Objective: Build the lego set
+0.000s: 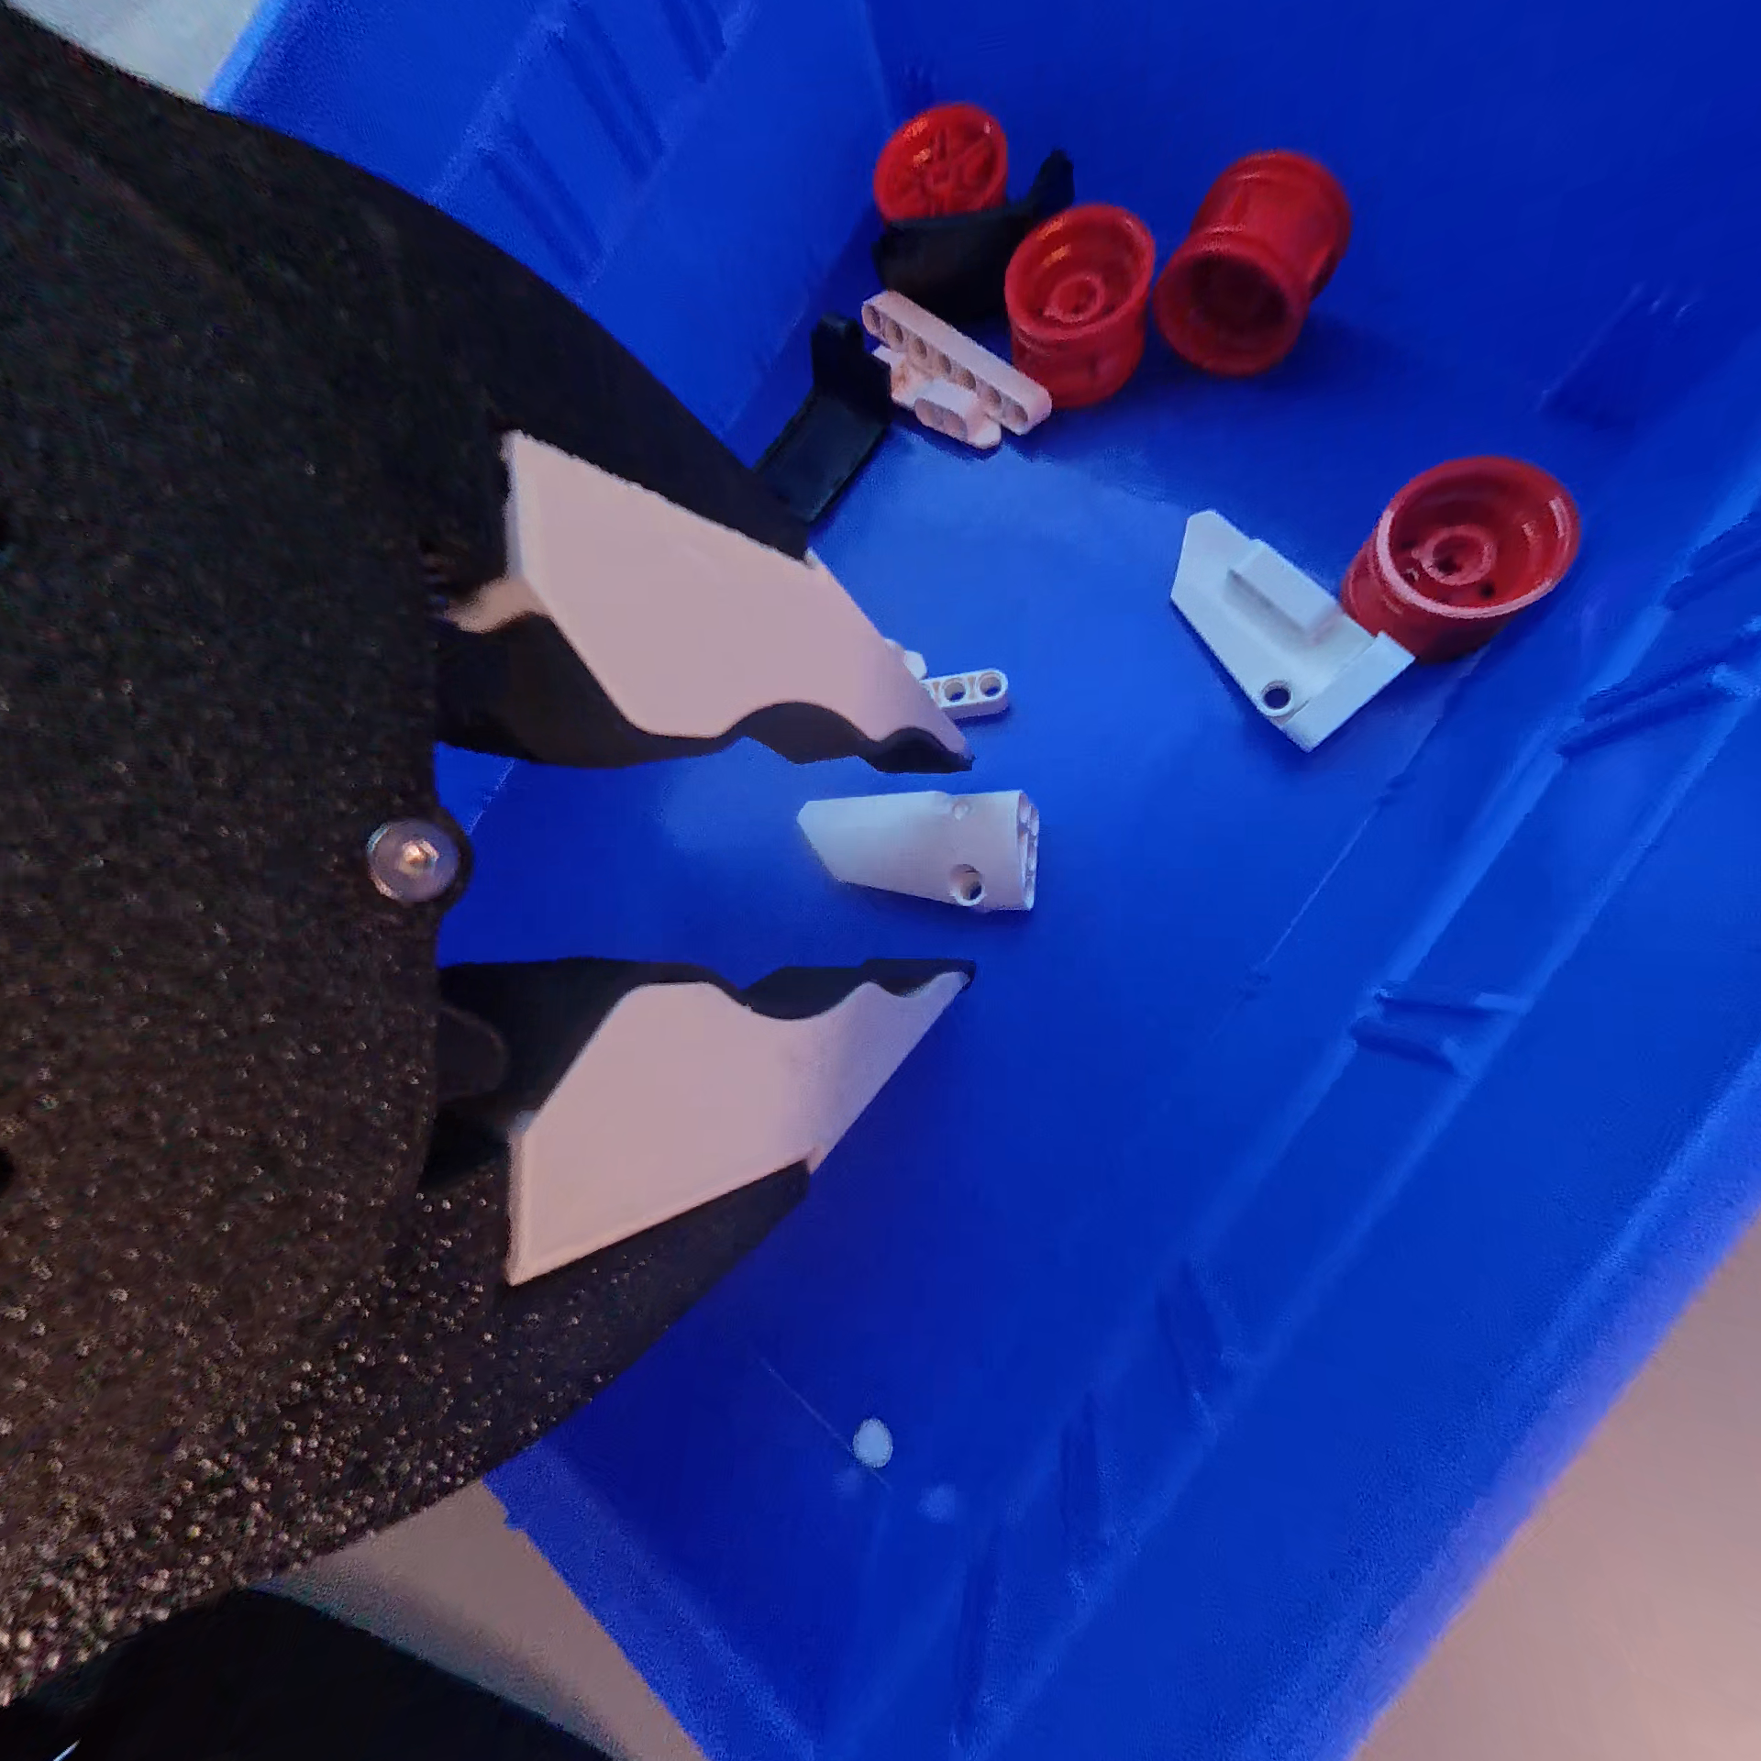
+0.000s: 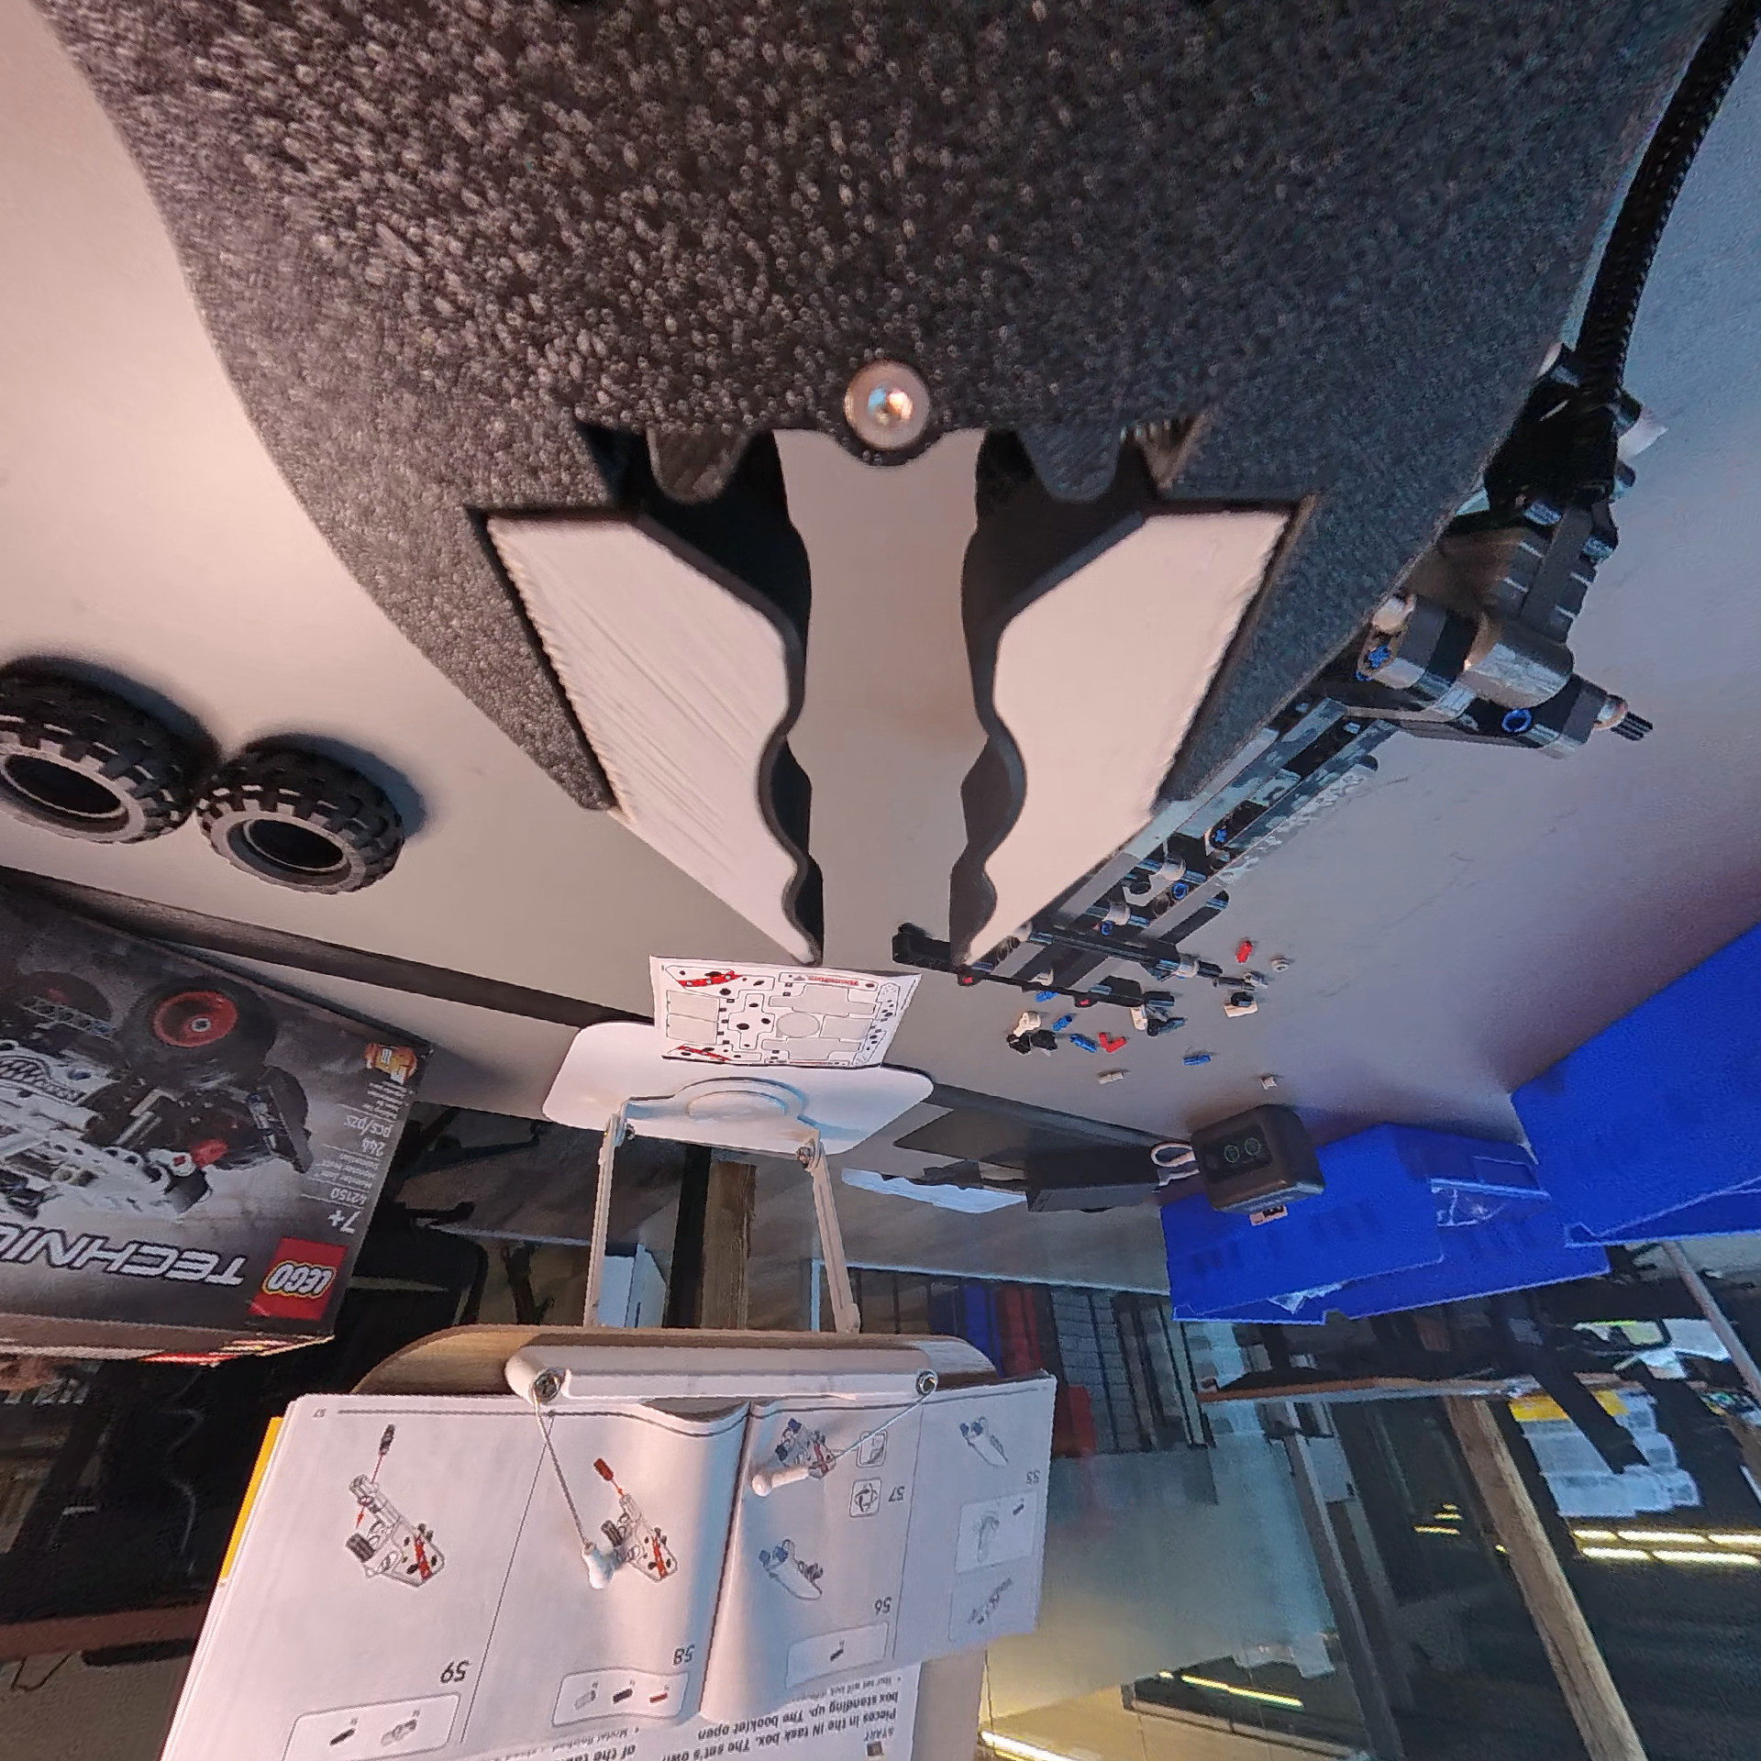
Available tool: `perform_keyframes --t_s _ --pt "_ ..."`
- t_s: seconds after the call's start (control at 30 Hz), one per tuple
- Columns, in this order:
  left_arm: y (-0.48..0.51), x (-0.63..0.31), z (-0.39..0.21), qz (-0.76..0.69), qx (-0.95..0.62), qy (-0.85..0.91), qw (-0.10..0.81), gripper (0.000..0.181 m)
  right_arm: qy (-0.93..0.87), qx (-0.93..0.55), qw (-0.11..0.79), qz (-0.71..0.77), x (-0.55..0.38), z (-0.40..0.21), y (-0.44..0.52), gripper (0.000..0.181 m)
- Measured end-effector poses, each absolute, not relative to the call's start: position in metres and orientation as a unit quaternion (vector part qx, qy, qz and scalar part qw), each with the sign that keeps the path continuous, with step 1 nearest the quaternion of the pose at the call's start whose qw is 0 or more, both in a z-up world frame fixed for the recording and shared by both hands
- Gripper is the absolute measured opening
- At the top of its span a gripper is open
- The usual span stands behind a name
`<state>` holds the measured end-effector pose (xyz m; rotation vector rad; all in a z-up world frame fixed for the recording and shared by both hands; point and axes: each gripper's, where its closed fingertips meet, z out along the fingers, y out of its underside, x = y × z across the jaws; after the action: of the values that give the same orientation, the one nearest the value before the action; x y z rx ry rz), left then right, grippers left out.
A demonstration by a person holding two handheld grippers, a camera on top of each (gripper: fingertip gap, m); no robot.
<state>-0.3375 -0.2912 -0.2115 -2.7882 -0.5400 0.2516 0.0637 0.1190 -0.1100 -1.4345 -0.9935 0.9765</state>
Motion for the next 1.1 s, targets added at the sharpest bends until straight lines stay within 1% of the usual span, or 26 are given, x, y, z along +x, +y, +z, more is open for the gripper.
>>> perform_keyframes --t_s 0.07,0.17,0.23,0.3,0.37,0.43,0.53,0.6,0.67,0.7,0.77,0.83,0.9,1.0,1.1 --pt "-0.29 -0.338 -0.218 0.089 -0.967 -0.19 0.141 0.037 -0.42 -0.606 0.537 0.409 0.063 -0.113 0.12 0.025" --pt "-0.288 -0.334 -0.223 0.08 -0.97 -0.184 0.137 0.025 -0.424 -0.61 0.531 0.407 0.061 -0.118 0.119 0.025" --pt "-0.287 -0.335 -0.222 0.086 -0.971 -0.176 0.138 0.025 -0.427 -0.611 0.529 0.405 0.061 -0.119 0.119 0.024" --pt "-0.283 -0.335 -0.215 0.097 -0.968 -0.171 0.156 0.025 -0.429 -0.608 0.532 0.404 0.062 -0.117 0.118 0.023" --pt "-0.274 -0.336 -0.193 0.126 -0.957 -0.165 0.201 0.025 -0.427 -0.604 0.538 0.404 0.064 -0.113 0.119 0.023" --pt "-0.261 -0.333 -0.156 0.159 -0.936 -0.157 0.274 0.025 -0.423 -0.603 0.542 0.405 0.065 -0.11 0.12 0.022" --pt "-0.222 -0.296 -0.078 0.173 -0.875 -0.098 0.442 0.025 -0.418 -0.604 0.537 0.414 0.065 -0.11 0.12 0.022" --pt "-0.188 -0.242 -0.027 0.113 -0.811 -0.034 0.573 0.026 -0.42 -0.601 0.534 0.422 0.063 -0.11 0.117 0.023" --pt "-0.16 -0.178 0.01 0.008 -0.729 0.025 0.684 0.025 -0.428 -0.587 0.535 0.433 0.061 -0.106 0.11 0.024" --pt "-0.149 -0.147 0.022 -0.054 -0.687 0.052 0.723 0.025 -0.433 -0.575 0.539 0.438 0.06 -0.103 0.105 0.025" --pt "-0.131 -0.097 0.034 -0.177 -0.606 0.091 0.77 0.025 -0.449 -0.541 0.548 0.453 0.059 -0.092 0.092 0.026" --pt "-0.121 -0.057 0.04 -0.317 -0.527 0.127 0.778 0.025 -0.465 -0.498 0.556 0.476 0.057 -0.074 0.074 0.026" --pt "-0.116 -0.034 0.049 -0.441 -0.447 0.141 0.765 0.025 -0.48 -0.464 0.532 0.521 0.053 -0.05 0.049 0.023" --pt "-0.109 -0.016 0.055 -0.542 -0.373 0.159 0.736 0.024 -0.505 -0.416 0.442 0.613 0.043 -0.014 -0.005 0.023" --pt "-0.106 -0.008 0.055 -0.594 -0.336 0.162 0.713 0.024 -0.508 -0.384 0.32 0.702 0.03 0.009 -0.054 0.029"
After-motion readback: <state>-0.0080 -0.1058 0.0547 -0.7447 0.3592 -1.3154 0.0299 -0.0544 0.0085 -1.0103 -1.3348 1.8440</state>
